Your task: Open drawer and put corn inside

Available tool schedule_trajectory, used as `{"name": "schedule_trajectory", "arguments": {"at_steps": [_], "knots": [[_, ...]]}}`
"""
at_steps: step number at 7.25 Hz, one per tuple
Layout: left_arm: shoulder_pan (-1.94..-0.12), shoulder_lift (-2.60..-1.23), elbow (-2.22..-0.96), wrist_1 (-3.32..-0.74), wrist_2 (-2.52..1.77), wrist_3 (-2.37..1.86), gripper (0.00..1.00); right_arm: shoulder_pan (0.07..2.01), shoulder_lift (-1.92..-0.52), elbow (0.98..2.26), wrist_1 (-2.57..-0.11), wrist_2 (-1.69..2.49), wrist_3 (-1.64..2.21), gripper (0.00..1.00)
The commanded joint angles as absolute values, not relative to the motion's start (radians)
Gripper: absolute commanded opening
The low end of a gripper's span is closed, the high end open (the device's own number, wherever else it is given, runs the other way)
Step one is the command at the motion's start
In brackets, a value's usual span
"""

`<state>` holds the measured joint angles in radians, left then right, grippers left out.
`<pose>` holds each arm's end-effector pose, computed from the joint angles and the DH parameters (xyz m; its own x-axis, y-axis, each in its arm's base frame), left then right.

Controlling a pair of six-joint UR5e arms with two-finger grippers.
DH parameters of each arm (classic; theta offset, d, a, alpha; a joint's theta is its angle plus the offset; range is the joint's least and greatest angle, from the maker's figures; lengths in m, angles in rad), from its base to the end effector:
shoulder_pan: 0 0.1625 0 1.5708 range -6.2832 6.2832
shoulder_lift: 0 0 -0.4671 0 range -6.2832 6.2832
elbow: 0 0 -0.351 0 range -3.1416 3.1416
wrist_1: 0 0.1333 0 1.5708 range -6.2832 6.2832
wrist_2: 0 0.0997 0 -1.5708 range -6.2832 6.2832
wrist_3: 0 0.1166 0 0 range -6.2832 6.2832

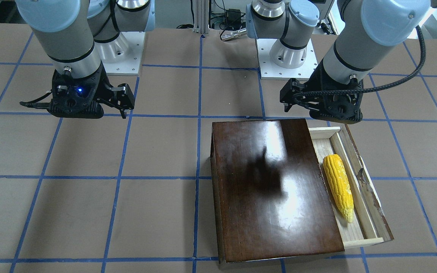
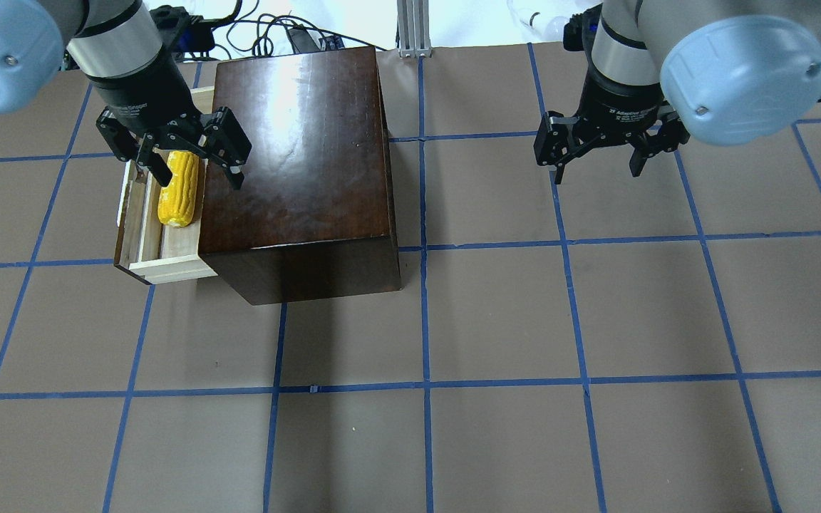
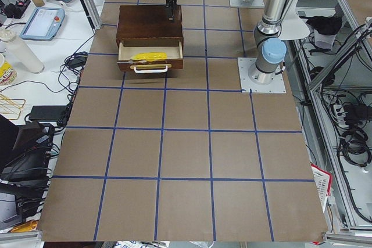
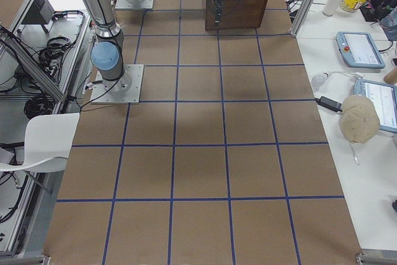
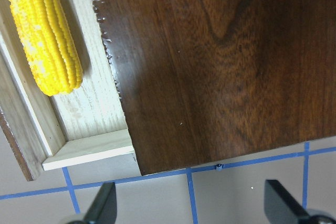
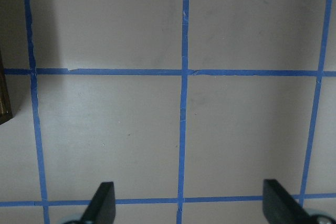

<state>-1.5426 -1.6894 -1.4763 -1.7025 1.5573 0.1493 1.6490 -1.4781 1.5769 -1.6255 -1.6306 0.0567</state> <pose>-0.1211 -0.4902 0.4872 -0.9925 0.1169 0.0363 0.1211 0.9810 0.1515 0.1640 -0.4756 0.4723 -0.9978 -0.0240 0.0621 -0.0215 0.9989 0.0406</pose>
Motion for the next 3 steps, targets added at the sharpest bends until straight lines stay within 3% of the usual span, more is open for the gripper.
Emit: {"name": "schedule_trajectory", "arguments": {"at_steps": [1, 3], "knots": [[-1.540, -1.689, -1.486, -1.701, 1.557, 0.159, 1.00, 1.649, -1.477, 1.577, -1.624, -1.631, 0.057, 1.00], [-1.542, -1.686, -1.489, -1.703, 1.557, 0.160, 1.00, 1.649, -1.477, 1.577, -1.626, -1.631, 0.057, 1.00]]}}
